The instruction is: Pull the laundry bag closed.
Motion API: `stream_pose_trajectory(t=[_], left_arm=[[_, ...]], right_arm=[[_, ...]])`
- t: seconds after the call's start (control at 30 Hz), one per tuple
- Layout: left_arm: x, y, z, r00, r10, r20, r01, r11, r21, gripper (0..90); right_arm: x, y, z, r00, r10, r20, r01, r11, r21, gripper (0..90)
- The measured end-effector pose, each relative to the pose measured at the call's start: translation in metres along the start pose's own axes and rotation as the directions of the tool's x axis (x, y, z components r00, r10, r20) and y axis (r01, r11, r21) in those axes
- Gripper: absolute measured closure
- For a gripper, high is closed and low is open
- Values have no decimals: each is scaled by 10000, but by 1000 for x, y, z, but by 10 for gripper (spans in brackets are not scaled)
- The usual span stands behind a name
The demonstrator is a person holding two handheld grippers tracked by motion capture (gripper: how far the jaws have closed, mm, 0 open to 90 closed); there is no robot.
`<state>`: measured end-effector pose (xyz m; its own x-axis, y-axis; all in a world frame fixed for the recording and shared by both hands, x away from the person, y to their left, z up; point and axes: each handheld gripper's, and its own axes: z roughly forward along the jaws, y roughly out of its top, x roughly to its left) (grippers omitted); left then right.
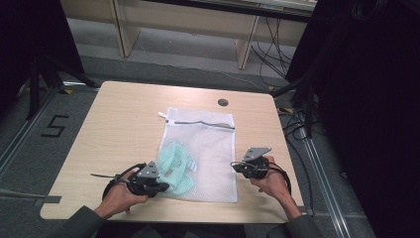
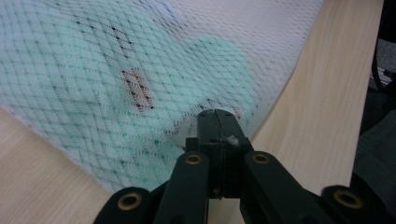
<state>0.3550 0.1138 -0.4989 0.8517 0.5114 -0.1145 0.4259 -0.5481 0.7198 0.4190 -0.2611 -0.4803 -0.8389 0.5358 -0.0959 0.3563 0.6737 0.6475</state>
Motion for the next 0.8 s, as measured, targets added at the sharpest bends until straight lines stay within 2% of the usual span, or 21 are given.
stream_pose_trajectory(t=[0.07,0.1,0.2,0.23,0.3,0.33,0.37,0.43,0.5,0.53,0.57,0.6,0.63,0.7,0.8], left_arm=[[1,0,3,10000,8,-52,-8,10000,48,895],[4,0,2,9994,324,-77,-322,9991,271,895],[4,-1,3,9998,134,-138,-129,9994,327,895],[5,-1,3,9998,105,-150,-100,9995,292,895],[6,-2,3,9999,-131,-32,131,9998,164,895],[8,-2,1,9997,151,-188,-145,9994,318,895],[8,-3,2,9998,-53,-188,59,9996,294,895],[12,-4,0,9997,82,-244,-71,9990,447,895],[15,-5,-1,9994,-7,-349,23,9990,451,896],[17,-5,-2,9991,5,-426,16,9988,489,895],[21,-6,-3,9988,40,-492,-13,9986,530,895],[23,-7,-3,9983,-217,-540,239,9989,397,895],[27,-7,-4,9975,-188,-682,219,9987,453,895],[33,-8,-5,9970,-381,-677,408,9984,389,896],[42,-9,-7,9946,-552,-881,586,9976,363,896]], right_arm=[[2,4,7,9998,-163,-152,166,9997,173,900],[4,5,9,9995,-58,-297,67,9994,327,900],[4,6,16,9986,-377,-372,399,9973,613,900],[5,6,18,9985,-348,-415,378,9967,724,900],[7,6,21,9973,-520,-512,564,9944,891,900],[8,5,22,9964,-659,-530,710,9924,1001,900],[11,5,22,9968,-510,-617,572,9930,1035,900],[13,5,22,9961,-590,-662,659,9920,1077,900],[14,6,22,9947,-836,-591,893,9906,1032,900],[16,6,22,9952,-734,-649,801,9911,1062,900],[17,6,22,9941,-832,-700,902,9904,1044,900],[20,7,22,9941,-733,-794,818,9906,1094,900],[23,7,22,9928,-851,-842,939,9898,1073,900],[27,9,21,9904,-1002,-948,1104,9878,1099,900],[35,10,21,9877,-1061,-1148,1192,9863,1141,900]])
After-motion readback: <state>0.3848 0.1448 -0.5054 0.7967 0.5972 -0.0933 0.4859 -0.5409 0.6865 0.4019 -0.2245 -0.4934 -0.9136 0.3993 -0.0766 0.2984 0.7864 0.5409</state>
